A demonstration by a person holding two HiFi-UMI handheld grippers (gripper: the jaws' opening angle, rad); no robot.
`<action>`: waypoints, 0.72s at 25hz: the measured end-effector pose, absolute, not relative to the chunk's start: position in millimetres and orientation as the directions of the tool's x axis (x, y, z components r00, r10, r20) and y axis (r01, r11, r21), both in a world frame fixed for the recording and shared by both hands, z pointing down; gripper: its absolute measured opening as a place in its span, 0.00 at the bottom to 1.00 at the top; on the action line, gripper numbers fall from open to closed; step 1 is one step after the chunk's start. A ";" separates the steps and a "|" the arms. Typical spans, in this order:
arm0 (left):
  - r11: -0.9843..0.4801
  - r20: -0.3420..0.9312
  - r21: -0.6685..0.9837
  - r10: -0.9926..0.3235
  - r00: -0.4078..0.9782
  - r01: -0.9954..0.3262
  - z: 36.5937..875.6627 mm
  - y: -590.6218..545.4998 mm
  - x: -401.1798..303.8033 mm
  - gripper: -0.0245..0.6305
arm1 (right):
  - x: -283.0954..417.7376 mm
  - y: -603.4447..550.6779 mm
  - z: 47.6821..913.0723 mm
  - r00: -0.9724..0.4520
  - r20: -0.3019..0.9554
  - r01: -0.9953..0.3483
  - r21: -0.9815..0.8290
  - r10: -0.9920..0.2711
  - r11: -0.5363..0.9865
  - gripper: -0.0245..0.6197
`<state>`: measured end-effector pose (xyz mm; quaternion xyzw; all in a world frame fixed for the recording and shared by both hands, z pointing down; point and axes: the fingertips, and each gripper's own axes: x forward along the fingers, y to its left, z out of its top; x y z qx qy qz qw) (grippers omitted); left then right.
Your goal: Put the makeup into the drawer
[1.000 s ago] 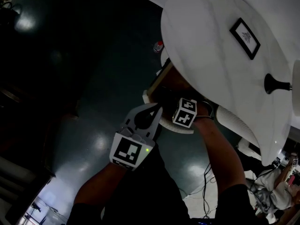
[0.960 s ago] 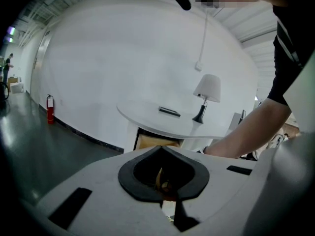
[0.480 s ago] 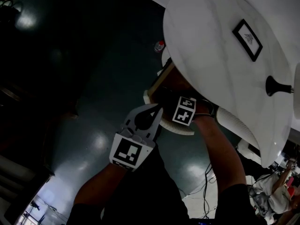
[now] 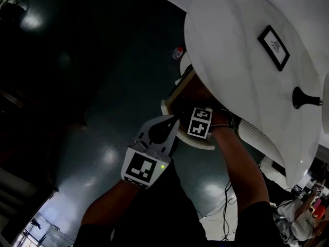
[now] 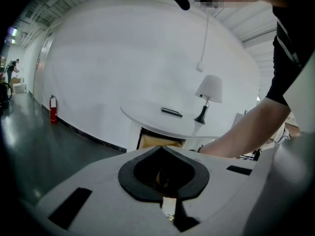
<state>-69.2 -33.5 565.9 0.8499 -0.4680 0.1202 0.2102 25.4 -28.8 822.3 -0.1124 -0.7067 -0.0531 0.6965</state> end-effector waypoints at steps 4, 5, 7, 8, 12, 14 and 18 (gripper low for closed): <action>-0.463 0.396 0.243 -0.755 0.523 -0.852 561.6 -29.9 -76.6 0.05 | 23.3 -29.2 818.3 -0.022 0.996 0.203 -0.083 0.090 0.976 0.38; -0.462 0.395 0.243 -0.756 0.522 -0.853 561.2 -29.3 -77.3 0.05 | 24.0 -29.3 817.3 -0.028 0.996 0.199 -0.081 0.089 0.977 0.38; -0.460 0.394 0.242 -0.758 0.520 -0.854 560.4 -29.2 -77.8 0.05 | 26.3 -30.3 815.6 -0.042 0.996 0.192 -0.072 0.082 0.979 0.38; -0.459 0.393 0.242 -0.759 0.519 -0.855 560.1 -29.2 -77.8 0.05 | 27.0 -31.2 814.5 -0.053 0.996 0.186 -0.066 0.077 0.980 0.38; -0.467 0.399 0.243 -0.751 0.526 -0.850 556.5 -24.0 -76.9 0.05 | 31.3 -33.0 805.2 -0.083 0.995 0.146 -0.034 0.047 0.989 0.38; -0.472 0.395 0.245 -0.749 0.532 -0.847 550.3 -18.8 -77.5 0.05 | 29.4 -33.1 795.7 -0.111 0.994 0.120 -0.003 0.017 0.993 0.38; -0.476 0.386 0.237 -0.754 0.531 -0.847 532.6 -18.7 -80.8 0.05 | 18.6 -38.0 767.6 -0.202 0.978 0.038 0.061 -0.052 0.997 0.38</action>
